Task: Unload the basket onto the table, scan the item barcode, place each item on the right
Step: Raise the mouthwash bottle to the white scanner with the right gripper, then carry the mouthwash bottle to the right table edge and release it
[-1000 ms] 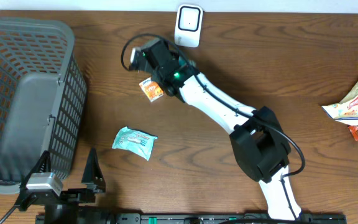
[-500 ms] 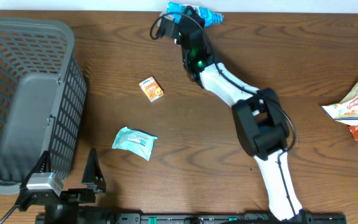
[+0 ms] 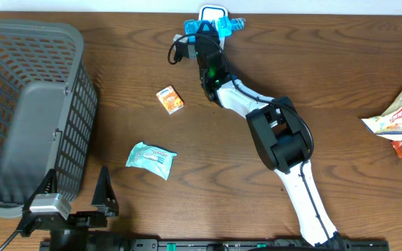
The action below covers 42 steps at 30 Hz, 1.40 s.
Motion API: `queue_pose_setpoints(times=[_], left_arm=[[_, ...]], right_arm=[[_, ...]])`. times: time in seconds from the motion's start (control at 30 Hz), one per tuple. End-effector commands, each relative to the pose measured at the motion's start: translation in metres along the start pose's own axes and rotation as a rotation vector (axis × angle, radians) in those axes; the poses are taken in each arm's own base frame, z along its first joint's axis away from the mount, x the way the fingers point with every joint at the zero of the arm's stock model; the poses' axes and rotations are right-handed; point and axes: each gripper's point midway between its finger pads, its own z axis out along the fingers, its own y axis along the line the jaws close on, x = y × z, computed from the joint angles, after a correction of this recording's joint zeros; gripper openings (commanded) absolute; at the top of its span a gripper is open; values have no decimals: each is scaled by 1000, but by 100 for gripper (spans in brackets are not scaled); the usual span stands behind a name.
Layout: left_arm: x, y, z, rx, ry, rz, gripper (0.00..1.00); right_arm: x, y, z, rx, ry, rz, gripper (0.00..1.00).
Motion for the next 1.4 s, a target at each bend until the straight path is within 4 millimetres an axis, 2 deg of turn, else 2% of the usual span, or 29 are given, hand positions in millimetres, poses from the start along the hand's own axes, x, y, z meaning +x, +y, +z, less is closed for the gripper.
queue_pose_setpoints(times=[0.0, 0.17, 0.27, 0.37, 0.43, 0.57, 0.67, 0.8, 0.83, 0.9, 1.0, 1.07, 1.1, 1.23, 1.37], left_arm=[[0, 0, 0, -1, -2, 16, 98], [0, 0, 0, -1, -2, 16, 98], [0, 0, 0, -1, -2, 16, 98], [0, 0, 0, -1, -2, 16, 98], [0, 0, 0, -1, -2, 16, 98], [0, 0, 0, -1, -2, 16, 98], [0, 0, 0, -1, -2, 16, 98], [0, 0, 0, -1, -2, 16, 98], [0, 0, 0, -1, -2, 16, 98], [0, 0, 0, -1, -3, 16, 98], [-1, 0, 0, -1, -6, 15, 98], [-1, 0, 0, -1, -6, 15, 98], [-1, 0, 0, -1, -6, 15, 98], [-1, 0, 0, 0, -7, 16, 98], [-2, 0, 0, 0, -9, 15, 98]], right_arm=[[-4, -36, -3, 72, 14, 7, 1], [10, -71, -18, 64, 99, 76, 1], [30, -97, -32, 37, 166, 139, 1], [62, -113, -50, -36, 251, 168, 1], [82, -115, -62, -102, 295, 190, 1], [135, -113, -79, -187, 408, 340, 1], [189, -95, -82, -244, 528, 426, 1], [262, -52, -88, -357, 664, 586, 1], [289, -38, -92, -387, 714, 642, 1], [325, -24, -99, -396, 793, 709, 1], [383, -5, -115, -389, 929, 799, 1], [415, 6, -127, -389, 996, 858, 1], [438, 15, -137, -386, 1046, 915, 1], [489, 41, -164, -353, 1162, 1105, 3], [516, 69, -187, -369, 1214, 1261, 8]])
